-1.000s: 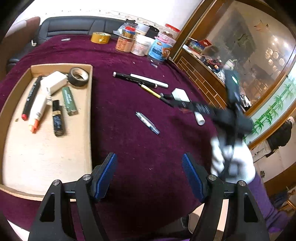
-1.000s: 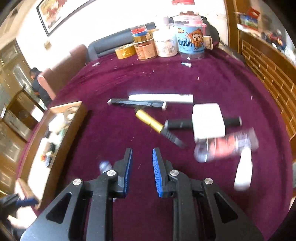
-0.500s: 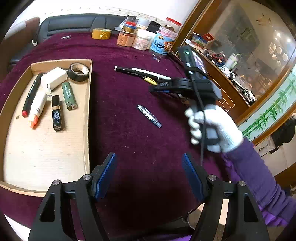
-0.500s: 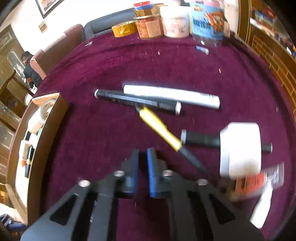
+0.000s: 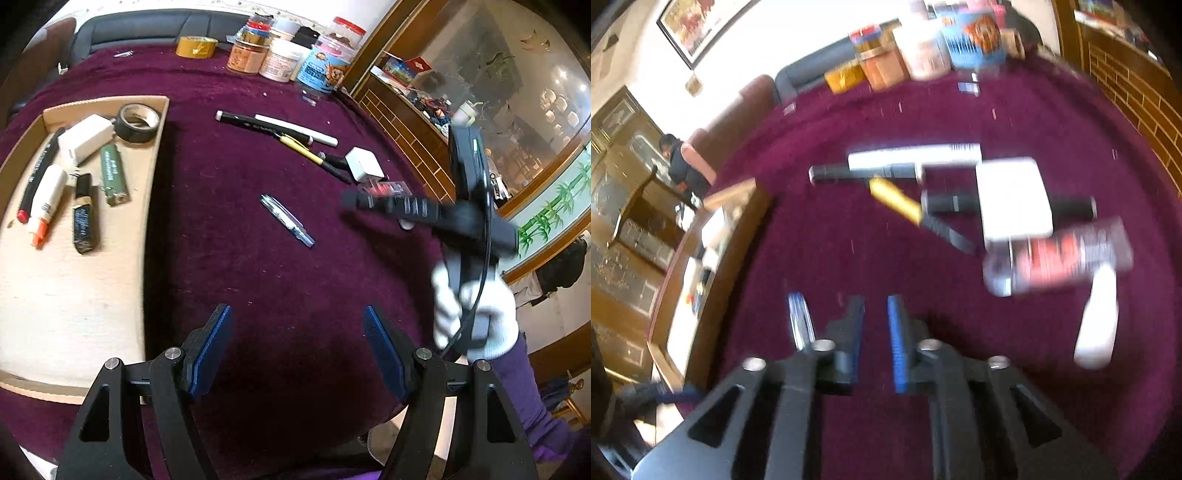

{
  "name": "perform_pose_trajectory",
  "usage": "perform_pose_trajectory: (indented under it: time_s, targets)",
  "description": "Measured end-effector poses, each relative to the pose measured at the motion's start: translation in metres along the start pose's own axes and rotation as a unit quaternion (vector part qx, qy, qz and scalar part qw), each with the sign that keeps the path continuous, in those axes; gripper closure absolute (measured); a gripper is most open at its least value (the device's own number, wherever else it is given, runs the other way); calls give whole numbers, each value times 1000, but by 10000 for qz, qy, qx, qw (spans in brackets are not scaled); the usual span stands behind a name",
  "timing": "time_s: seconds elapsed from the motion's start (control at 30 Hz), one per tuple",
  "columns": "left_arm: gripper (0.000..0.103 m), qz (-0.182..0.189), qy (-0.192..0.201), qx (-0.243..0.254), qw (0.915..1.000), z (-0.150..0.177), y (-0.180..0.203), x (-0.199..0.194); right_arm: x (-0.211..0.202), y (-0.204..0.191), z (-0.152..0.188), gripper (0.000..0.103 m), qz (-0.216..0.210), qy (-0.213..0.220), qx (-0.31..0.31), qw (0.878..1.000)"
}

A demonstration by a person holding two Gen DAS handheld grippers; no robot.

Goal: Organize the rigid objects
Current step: 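Grasp the yellow pen with the right tool, then grasp the clear pen with the left tool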

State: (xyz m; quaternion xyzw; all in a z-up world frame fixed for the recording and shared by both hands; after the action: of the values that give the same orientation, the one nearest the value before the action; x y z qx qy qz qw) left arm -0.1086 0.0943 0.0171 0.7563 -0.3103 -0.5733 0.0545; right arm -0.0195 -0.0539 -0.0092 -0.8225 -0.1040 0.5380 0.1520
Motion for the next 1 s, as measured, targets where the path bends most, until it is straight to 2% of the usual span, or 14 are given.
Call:
perform_pose_trajectory:
  time_s: [0.03,0.1,0.2,0.37,0.4,0.43,0.5,0.6,0.83,1.0]
  targets:
    - [36,6,-33,9,10000,1,2,2,0,-1,-11,60,34,93,-34,9999]
    - [36,-2,-52,25,10000,3,5,2,6,-5,-34,52,255,229,-166,9993]
    - [36,-86,-12,28,10000,4,4,-3,23,-13,-64,52,717,253,-515,9958]
    - [36,-156,11,-43,9999,6,-1,-8,67,-12,-83,53,931,-213,-690,9930]
    - [36,-155,10,-49,9999,6,-2,-8,72,-11,-80,59,955,-274,-673,9928]
    - [36,-155,8,-53,9999,6,-2,-8,71,-12,-80,70,1064,-172,-727,9915]
    - [36,-135,-12,-74,9999,5,-4,-6,71,-11,-76,85,1254,-268,-620,9898]
    - [36,-103,-55,-89,9999,1,-4,-2,66,-8,-67,94,1124,-466,-384,9918]
    - [36,-178,-47,23,9998,-2,0,-2,37,-2,-4,96,512,-553,22,9972]
    - [36,-383,-81,141,9991,-14,9,5,8,13,50,97,243,-373,198,9988]
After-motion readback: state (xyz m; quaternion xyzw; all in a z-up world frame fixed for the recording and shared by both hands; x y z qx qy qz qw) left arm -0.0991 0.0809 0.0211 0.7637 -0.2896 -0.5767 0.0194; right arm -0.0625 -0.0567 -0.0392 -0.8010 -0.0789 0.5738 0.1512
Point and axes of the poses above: each gripper's, at about its wrist camera, not at the fingertips, and x roughly the way its jaws point, y to its right, z to its underside, the point moved 6 cm from there along x, roughly the way its jaws point, and after that the axes turned 11 degrees about -y, right-handed, at the moved point
